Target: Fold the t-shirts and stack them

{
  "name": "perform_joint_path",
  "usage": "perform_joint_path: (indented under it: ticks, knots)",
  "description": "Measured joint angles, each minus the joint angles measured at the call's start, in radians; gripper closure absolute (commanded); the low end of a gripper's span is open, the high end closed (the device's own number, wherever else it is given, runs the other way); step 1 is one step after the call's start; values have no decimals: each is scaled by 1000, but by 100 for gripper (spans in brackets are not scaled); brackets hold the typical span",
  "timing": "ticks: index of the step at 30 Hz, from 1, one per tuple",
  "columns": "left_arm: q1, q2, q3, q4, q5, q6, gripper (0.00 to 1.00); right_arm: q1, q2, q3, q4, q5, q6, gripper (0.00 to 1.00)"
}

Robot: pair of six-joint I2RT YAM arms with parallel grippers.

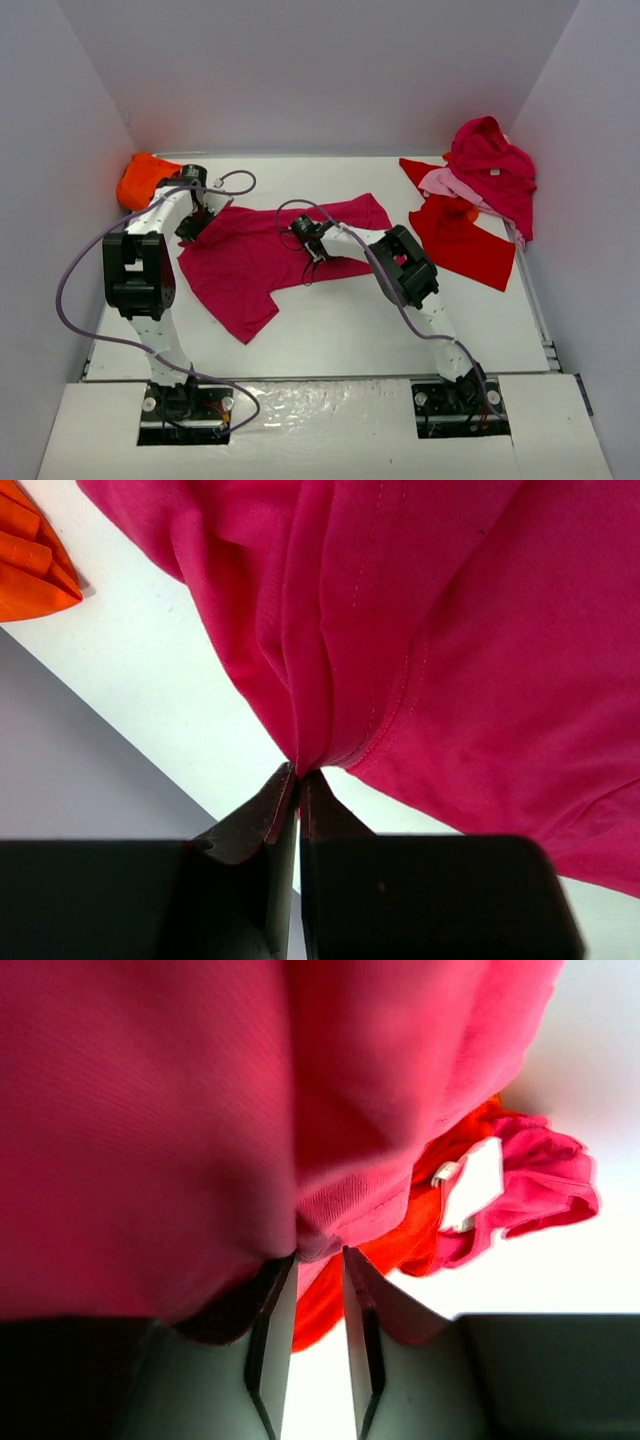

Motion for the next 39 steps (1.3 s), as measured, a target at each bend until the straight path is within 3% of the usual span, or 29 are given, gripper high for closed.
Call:
perform_joint_path:
  ticks: [18, 30, 39]
  knots:
    - [0, -22, -24, 27, -18, 0, 100, -52, 8, 0, 69, 33, 19, 100]
    - [0, -91, -24, 43, -31, 0, 100, -35, -283, -177, 70, 80, 48, 100]
    - [0, -91, -24, 43, -37, 0, 100, -15, -241, -229, 63, 67, 70, 100]
